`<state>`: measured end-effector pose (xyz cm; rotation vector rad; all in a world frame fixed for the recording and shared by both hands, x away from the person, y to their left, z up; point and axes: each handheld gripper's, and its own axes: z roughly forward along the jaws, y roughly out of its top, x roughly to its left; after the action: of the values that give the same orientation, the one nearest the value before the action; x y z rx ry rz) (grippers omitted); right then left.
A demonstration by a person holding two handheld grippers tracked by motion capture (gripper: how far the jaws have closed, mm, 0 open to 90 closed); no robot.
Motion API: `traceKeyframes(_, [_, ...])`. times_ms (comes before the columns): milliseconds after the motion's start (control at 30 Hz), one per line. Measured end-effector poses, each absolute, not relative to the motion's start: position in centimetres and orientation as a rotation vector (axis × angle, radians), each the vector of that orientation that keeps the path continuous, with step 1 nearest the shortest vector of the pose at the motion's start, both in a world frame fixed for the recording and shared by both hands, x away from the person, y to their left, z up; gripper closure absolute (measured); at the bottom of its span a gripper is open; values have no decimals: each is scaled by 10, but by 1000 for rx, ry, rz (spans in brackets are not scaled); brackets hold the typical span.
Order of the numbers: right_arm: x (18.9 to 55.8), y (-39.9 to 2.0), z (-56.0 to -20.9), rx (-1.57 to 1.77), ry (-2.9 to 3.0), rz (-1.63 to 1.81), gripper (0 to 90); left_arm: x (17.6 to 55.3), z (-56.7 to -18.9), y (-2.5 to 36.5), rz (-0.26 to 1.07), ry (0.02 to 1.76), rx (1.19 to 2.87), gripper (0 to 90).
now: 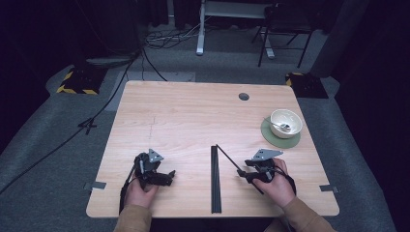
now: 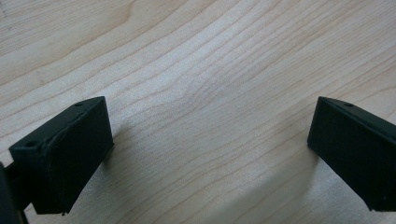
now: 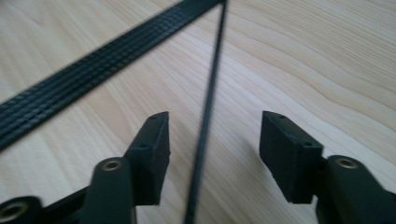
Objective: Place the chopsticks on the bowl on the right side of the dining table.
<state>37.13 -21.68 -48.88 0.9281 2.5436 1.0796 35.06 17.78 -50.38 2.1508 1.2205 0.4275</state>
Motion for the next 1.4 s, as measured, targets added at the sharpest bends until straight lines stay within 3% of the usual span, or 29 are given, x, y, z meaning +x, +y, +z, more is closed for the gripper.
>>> traceKeyframes(233, [374,-212,-489,926,2581,1007,727,351,-504,178,428,1221,2151,3])
traceKeyframes(467, [382,-220,-487,968,2587,987,848,351,-504,178,429,1221,2151,3])
traceKeyframes(933, [386,-232,-478,1007,2584,1028,862,351,-504,178,429,1221,2151,3])
traceKeyframes(1400, [387,-244,-445,935,2574,1129,862,350,-503,178,418,1224,2158,3])
